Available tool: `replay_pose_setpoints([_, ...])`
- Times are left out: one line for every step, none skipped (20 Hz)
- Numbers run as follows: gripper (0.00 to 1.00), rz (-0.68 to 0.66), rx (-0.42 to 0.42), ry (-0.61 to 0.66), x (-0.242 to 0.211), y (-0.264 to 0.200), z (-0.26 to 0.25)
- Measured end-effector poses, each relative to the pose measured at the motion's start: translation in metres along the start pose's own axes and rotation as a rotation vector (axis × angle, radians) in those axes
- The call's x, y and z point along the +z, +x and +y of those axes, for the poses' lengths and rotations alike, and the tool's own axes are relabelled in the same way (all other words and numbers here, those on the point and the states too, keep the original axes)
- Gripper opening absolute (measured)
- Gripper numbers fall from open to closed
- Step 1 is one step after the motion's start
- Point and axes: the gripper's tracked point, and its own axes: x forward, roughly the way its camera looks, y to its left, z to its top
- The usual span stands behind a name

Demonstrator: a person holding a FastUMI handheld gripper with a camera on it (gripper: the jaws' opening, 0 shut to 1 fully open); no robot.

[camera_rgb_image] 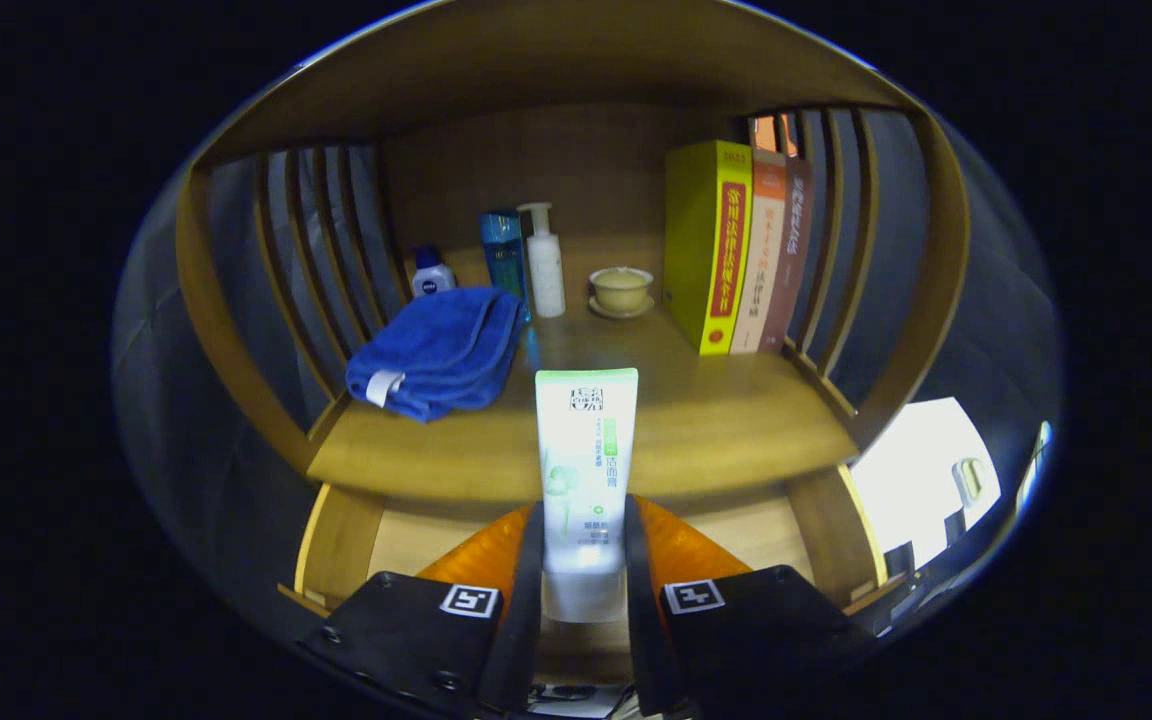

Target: Pull open the drawer, take out the items inside it, and place them on the countertop above the cabinet.

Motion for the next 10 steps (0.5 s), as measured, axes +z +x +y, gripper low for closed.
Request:
replay_pose_setpoints([0.46,0.015,0.008,0.004,0.008,0.004,0.004])
replay_pose_setpoints([0.46,0.013,0.021,0.016,0.020,0.015,0.009])
replay_pose_setpoints([0.46,0.023,0.018,0.027,0.027,0.026,0.009])
replay_pose_setpoints([0.46,0.039,0.000,0.039,0.032,0.039,0.006])
replay_pose_setpoints([0.46,0.055,-0.011,0.043,0.034,0.052,0.004])
replay_pose_setpoints([0.47,0.081,-0.018,0.042,0.033,0.064,0.002])
replay_pose_setpoints([0.47,0.100,-0.029,0.047,0.031,0.074,0.001])
replay_pose_setpoints([0.47,0.112,-0.035,0.053,0.028,0.084,0.001])
replay_pose_setpoints([0.47,0.123,-0.038,0.059,0.026,0.090,0.001])
replay_pose_setpoints([0.47,0.134,-0.040,0.066,0.025,0.095,0.002])
